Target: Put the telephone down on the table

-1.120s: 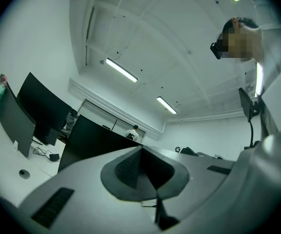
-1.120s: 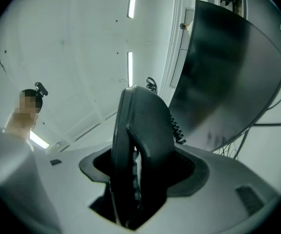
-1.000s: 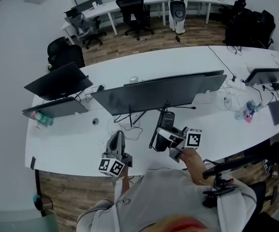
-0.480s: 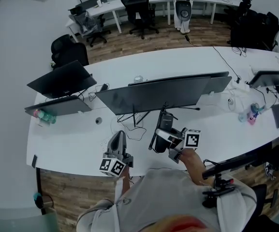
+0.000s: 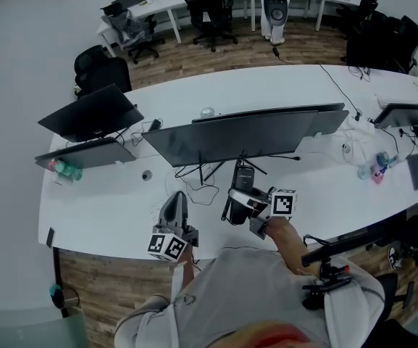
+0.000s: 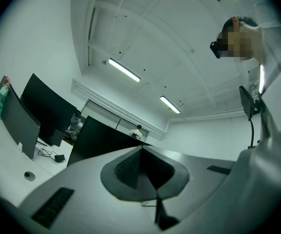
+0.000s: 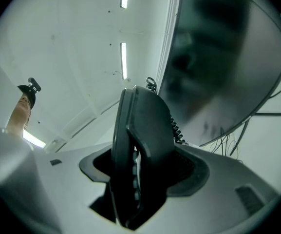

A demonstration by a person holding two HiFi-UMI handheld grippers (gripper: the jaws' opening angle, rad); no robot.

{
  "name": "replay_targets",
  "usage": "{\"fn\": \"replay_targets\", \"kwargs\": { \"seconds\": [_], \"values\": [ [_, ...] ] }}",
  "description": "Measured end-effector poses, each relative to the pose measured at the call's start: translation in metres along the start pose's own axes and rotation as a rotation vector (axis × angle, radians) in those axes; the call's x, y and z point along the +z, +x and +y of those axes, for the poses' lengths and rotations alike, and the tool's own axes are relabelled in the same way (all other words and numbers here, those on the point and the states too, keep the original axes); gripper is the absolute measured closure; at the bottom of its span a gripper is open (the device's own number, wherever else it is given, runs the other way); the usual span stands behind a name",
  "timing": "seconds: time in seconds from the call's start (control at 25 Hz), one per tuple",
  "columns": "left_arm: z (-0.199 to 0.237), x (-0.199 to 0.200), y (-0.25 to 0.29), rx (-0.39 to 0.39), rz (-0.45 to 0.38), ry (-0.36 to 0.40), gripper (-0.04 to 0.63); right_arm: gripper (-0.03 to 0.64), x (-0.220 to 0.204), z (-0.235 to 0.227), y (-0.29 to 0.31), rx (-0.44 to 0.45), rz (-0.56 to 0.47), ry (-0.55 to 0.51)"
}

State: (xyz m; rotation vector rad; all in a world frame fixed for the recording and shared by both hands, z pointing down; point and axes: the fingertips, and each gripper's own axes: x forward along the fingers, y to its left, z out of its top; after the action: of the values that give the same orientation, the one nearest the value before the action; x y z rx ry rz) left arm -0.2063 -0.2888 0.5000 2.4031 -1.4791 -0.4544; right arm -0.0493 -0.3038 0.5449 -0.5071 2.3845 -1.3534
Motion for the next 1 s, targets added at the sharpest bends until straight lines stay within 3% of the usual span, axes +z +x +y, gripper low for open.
{"fn": "replay_targets", "kwargs": {
  "seconds": [0.12,0.44,1.0],
  "values": [
    [0.006,-0.001,-0.003,0.010,-0.007,-0.001,0.584,0.319,-0.010,-0.009,0.009,0.028,0.024,0.019],
    [0.019,-0.001,-0.019,0.053,-0.015,-0.002,0.584,0.319,-0.040,-0.036,0.024,-0.011,0.102,0.063],
    [0.026,0.002,-0.032,0.115,0.001,-0.017,0.584,0.319,-0.114,-0.130,0.024,-0.168,0.260,0.158]
  ]
}}
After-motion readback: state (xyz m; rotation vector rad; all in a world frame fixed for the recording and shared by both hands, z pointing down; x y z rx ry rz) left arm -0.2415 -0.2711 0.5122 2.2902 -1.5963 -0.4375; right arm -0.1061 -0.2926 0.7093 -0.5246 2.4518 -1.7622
